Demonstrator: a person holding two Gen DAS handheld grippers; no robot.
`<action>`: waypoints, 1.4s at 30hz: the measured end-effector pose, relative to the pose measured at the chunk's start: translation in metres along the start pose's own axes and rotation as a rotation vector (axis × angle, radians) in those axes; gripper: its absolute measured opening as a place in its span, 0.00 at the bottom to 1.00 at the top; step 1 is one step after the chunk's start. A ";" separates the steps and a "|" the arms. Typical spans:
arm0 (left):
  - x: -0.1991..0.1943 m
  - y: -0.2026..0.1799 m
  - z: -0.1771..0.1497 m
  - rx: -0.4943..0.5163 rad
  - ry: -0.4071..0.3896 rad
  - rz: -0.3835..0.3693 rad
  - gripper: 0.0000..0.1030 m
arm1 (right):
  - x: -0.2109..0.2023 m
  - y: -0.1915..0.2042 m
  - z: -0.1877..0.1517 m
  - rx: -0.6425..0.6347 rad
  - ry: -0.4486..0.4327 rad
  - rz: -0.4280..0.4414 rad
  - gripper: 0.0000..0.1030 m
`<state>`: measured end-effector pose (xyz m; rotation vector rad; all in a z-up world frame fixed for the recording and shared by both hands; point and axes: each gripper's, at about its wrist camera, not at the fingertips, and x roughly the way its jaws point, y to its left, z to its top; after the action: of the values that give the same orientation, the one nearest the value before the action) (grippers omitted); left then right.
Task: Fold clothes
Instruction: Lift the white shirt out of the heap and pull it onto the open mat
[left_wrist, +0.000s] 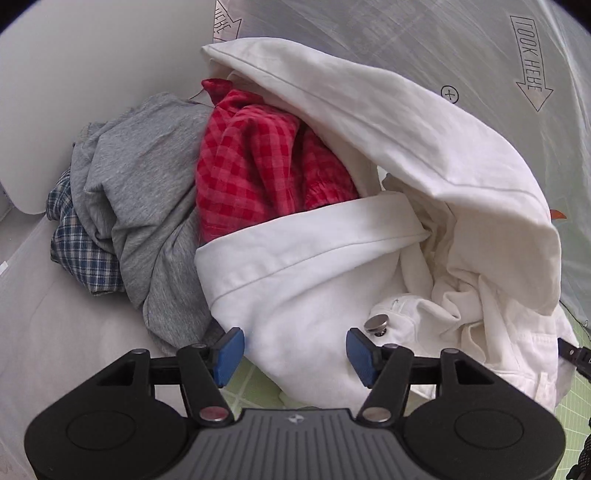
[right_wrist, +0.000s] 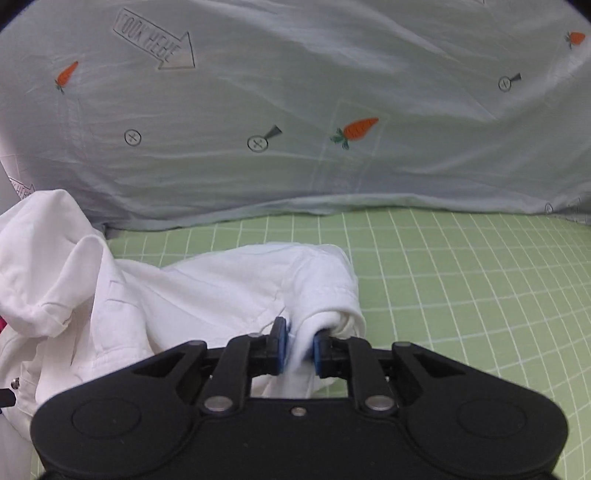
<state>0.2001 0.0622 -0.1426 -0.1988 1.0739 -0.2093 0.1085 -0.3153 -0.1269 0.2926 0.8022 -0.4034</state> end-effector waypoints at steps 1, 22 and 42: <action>0.000 0.002 0.001 -0.003 -0.004 0.006 0.60 | 0.003 0.002 -0.004 0.030 0.023 0.002 0.19; -0.001 0.015 0.008 -0.057 -0.026 0.112 0.75 | -0.034 0.095 0.014 -0.059 -0.184 0.154 0.96; -0.041 -0.044 0.009 0.003 -0.154 0.042 0.08 | -0.041 0.053 0.016 -0.086 -0.234 0.182 0.09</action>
<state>0.1859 0.0313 -0.0925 -0.1863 0.9241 -0.1553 0.1168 -0.2650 -0.0805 0.2307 0.5564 -0.2256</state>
